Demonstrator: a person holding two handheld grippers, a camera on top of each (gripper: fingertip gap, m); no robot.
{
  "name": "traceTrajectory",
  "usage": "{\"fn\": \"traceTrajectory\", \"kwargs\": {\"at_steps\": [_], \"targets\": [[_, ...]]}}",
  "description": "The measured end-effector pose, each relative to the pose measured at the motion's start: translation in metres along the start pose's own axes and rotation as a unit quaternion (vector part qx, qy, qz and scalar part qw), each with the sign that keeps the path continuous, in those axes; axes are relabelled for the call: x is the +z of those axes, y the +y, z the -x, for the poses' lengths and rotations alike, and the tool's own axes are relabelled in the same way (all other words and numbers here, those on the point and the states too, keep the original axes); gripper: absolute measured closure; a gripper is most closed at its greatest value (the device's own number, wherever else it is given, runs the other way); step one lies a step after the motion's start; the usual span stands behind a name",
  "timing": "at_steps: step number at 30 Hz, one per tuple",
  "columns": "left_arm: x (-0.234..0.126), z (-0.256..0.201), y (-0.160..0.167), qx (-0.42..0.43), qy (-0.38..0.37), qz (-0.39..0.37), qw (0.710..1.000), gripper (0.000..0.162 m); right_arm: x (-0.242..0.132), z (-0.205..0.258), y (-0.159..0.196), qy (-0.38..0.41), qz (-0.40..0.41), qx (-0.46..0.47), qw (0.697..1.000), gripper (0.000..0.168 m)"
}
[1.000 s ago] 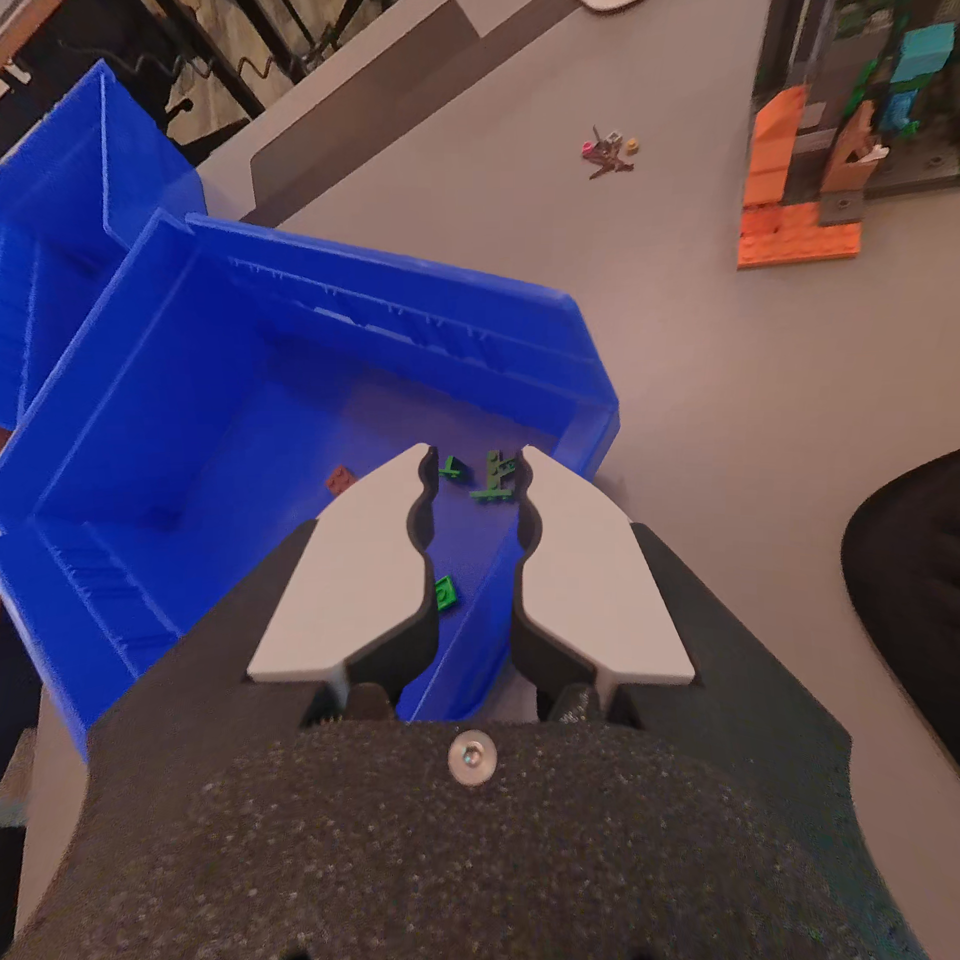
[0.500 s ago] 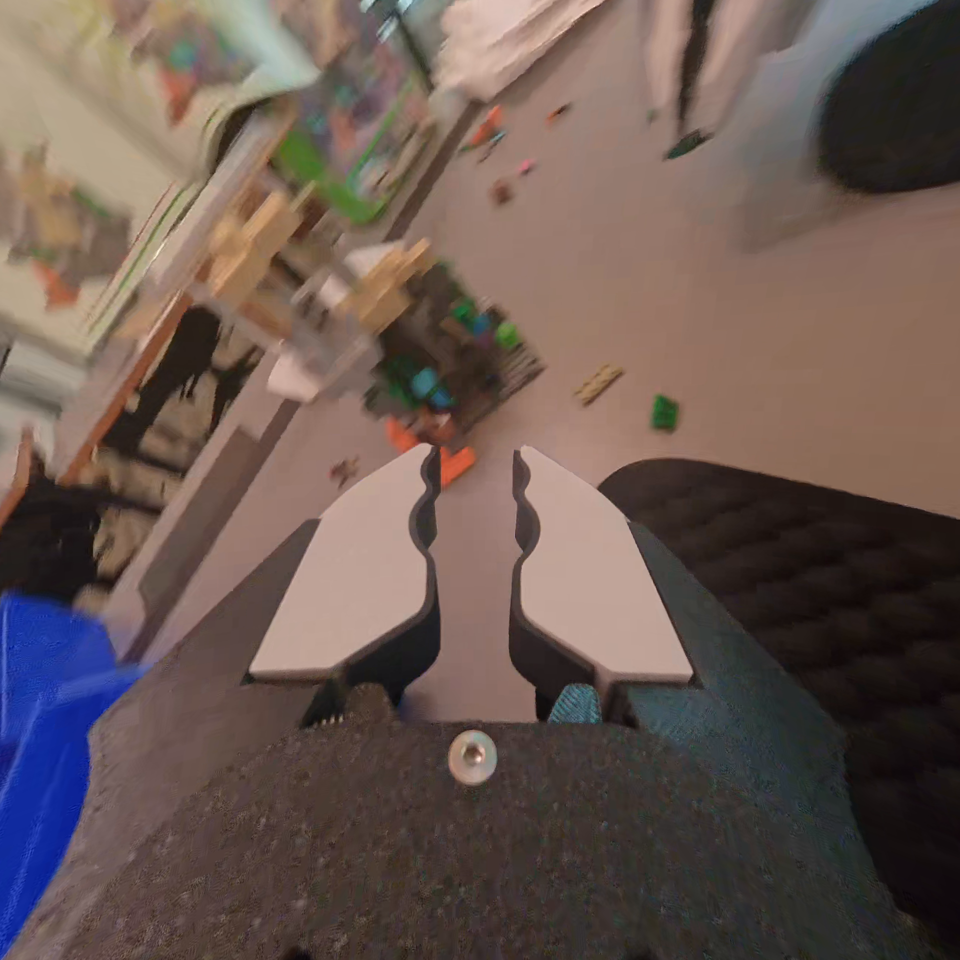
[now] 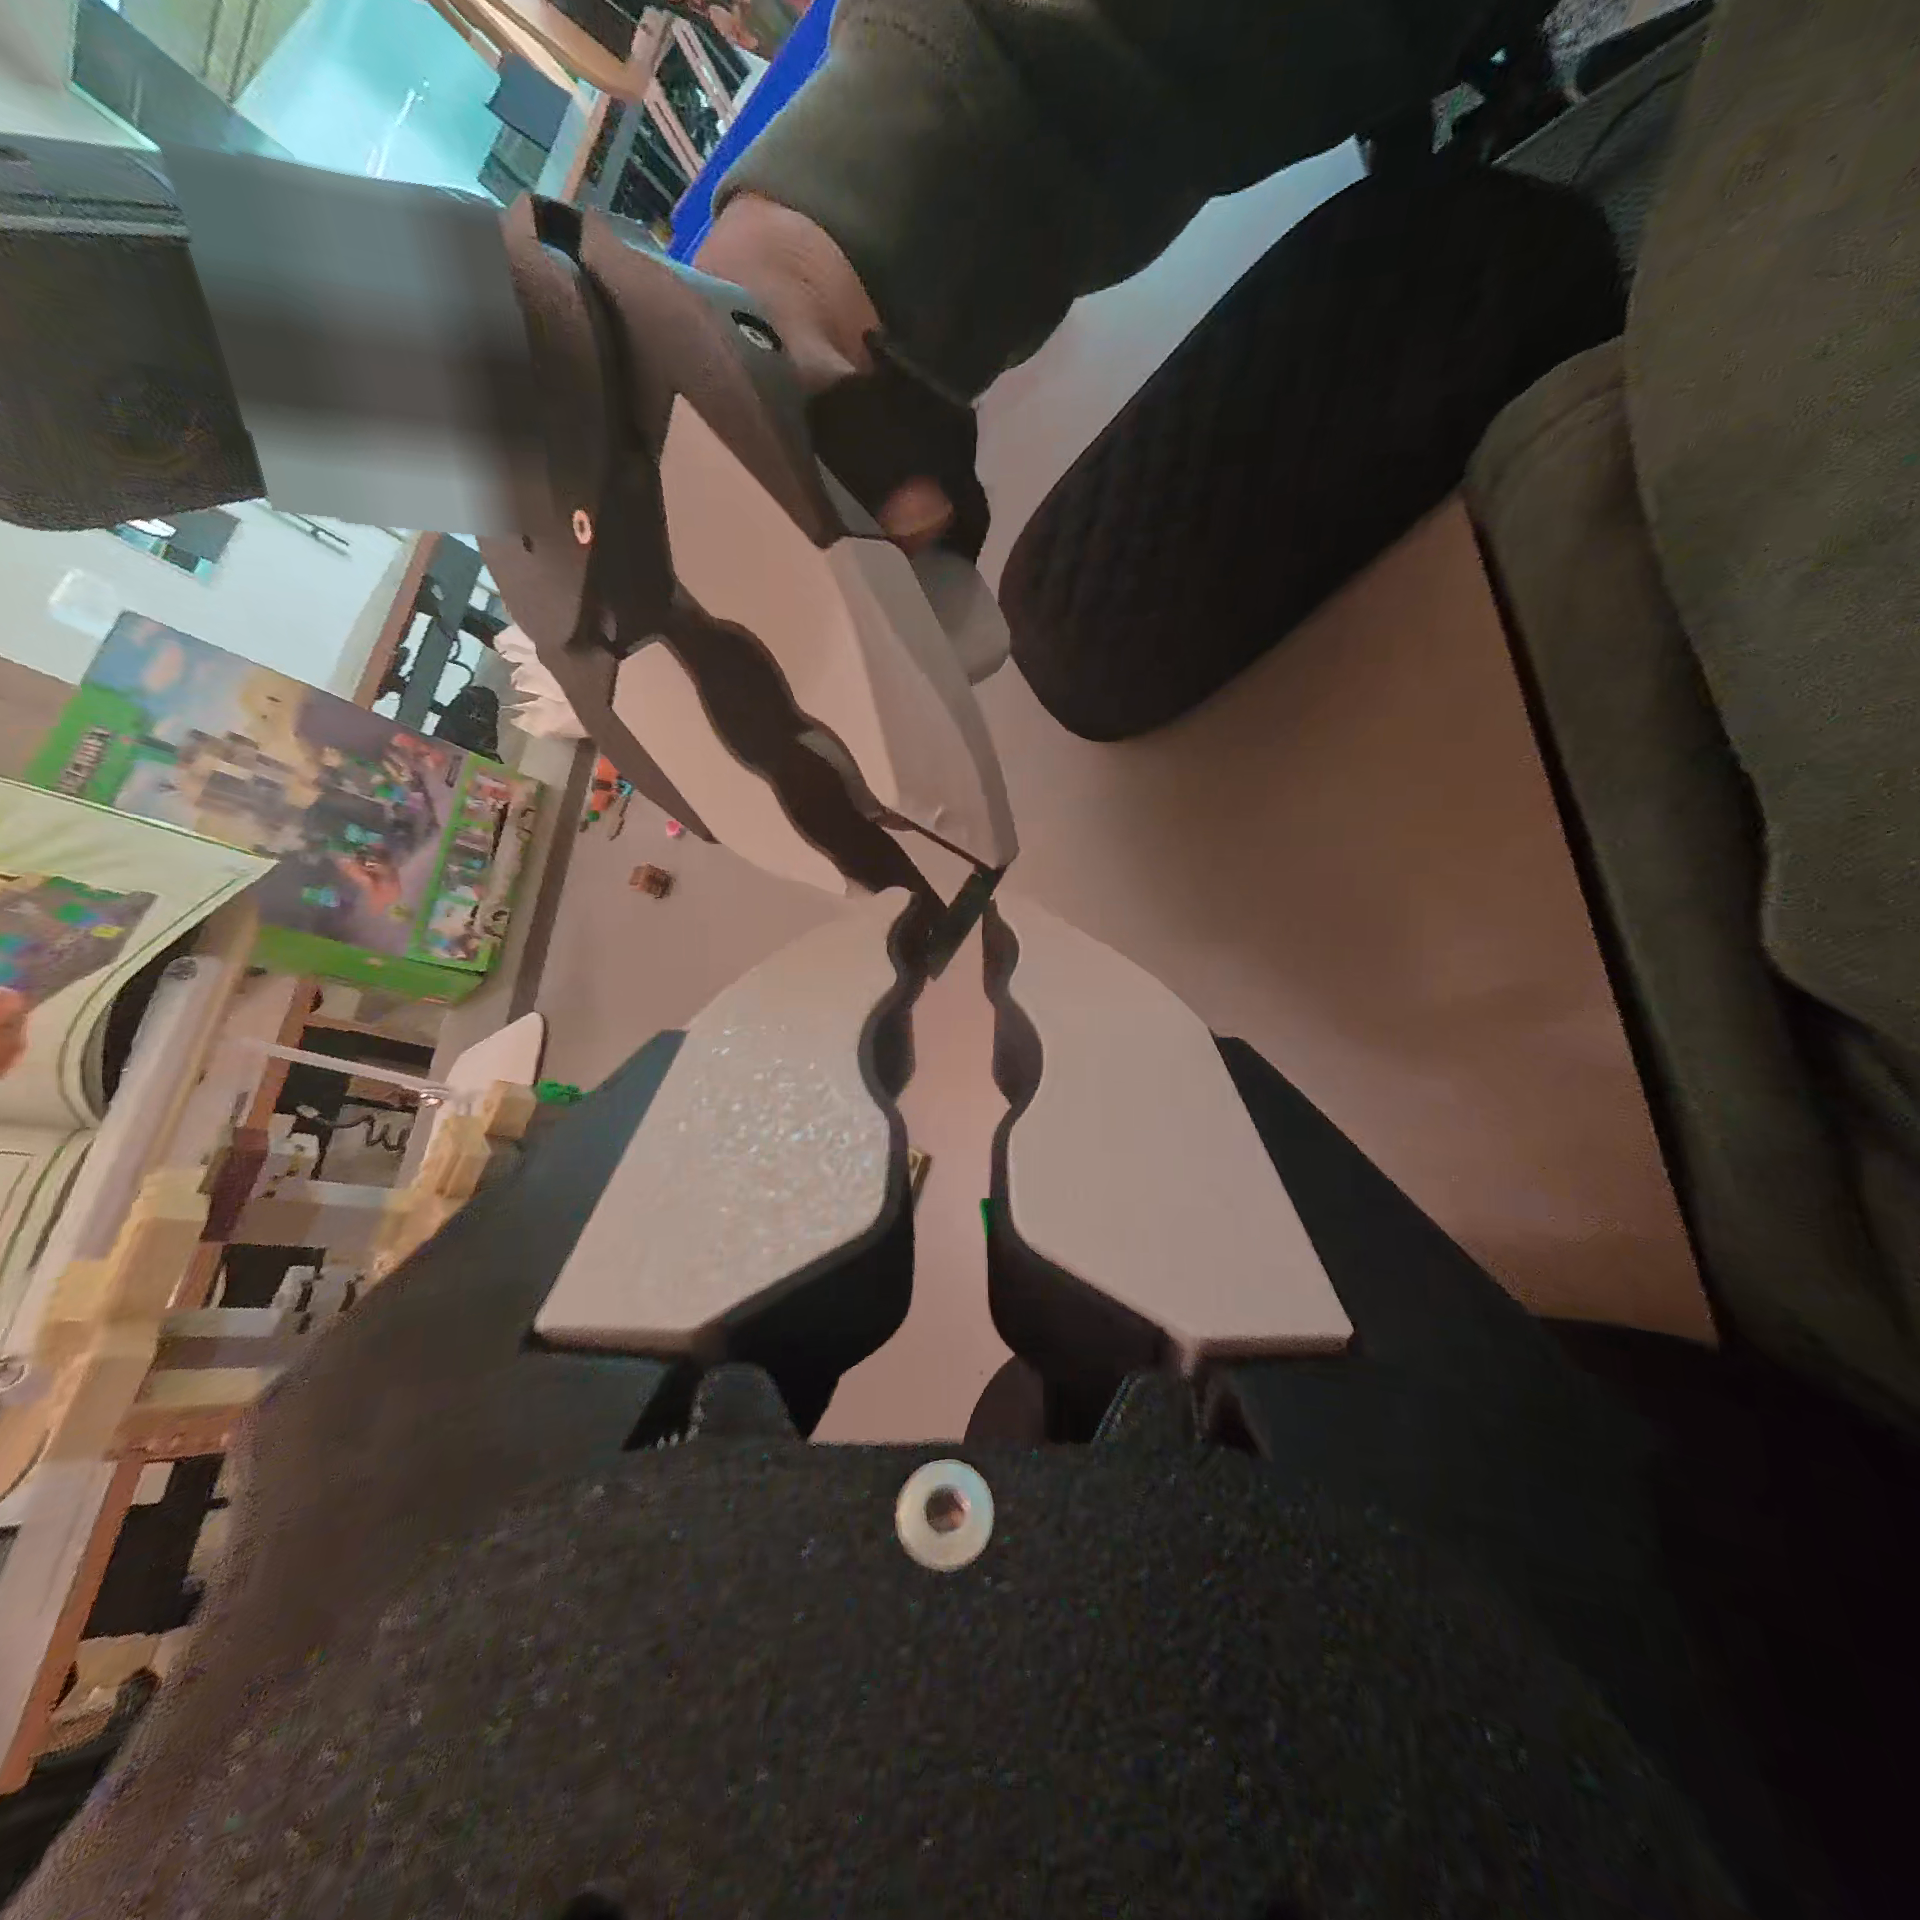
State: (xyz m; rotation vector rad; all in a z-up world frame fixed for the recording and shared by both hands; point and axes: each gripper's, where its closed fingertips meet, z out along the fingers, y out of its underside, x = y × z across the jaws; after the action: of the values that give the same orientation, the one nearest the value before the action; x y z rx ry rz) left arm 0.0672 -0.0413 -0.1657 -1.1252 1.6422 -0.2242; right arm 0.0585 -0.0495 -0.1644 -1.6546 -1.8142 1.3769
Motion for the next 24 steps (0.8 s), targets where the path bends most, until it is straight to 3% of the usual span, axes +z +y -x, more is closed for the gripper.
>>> {"fn": "traceTrajectory", "kwargs": {"at_steps": [2, 4, 7, 11, 14, 19, 24], "targets": [[-0.004, 0.006, 0.003, -0.011, -0.015, 0.005, 1.0, 0.158, -0.007, -0.005, -0.001, 0.013, -0.016, 0.008, 1.0, 0.153], [-0.012, 0.018, 0.018, -0.027, -0.041, 0.034, 0.998, 0.158, -0.021, -0.016, 0.003, 0.051, -0.023, 0.007, 0.998, 0.142], [-0.04, 0.051, 0.061, -0.069, -0.118, 0.118, 0.984, 0.157, -0.062, -0.052, 0.021, 0.17, -0.027, 0.028, 0.985, 0.139], [-0.097, 0.087, 0.126, -0.125, -0.214, 0.23, 0.941, 0.157, -0.142, -0.099, 0.073, 0.359, 0.008, 0.112, 0.927, 0.139], [-0.137, 0.099, 0.171, -0.163, -0.266, 0.305, 0.9, 0.157, -0.191, -0.117, 0.117, 0.449, 0.046, 0.168, 0.876, 0.139], [-0.176, 0.101, 0.215, -0.228, -0.31, 0.36, 0.85, 0.157, -0.212, -0.132, 0.169, 0.472, 0.063, 0.24, 0.846, 0.139], [-0.191, 0.083, 0.251, -0.295, -0.29, 0.427, 0.804, 0.15, -0.209, -0.143, 0.188, 0.483, 0.092, 0.244, 0.836, 0.139]]}}
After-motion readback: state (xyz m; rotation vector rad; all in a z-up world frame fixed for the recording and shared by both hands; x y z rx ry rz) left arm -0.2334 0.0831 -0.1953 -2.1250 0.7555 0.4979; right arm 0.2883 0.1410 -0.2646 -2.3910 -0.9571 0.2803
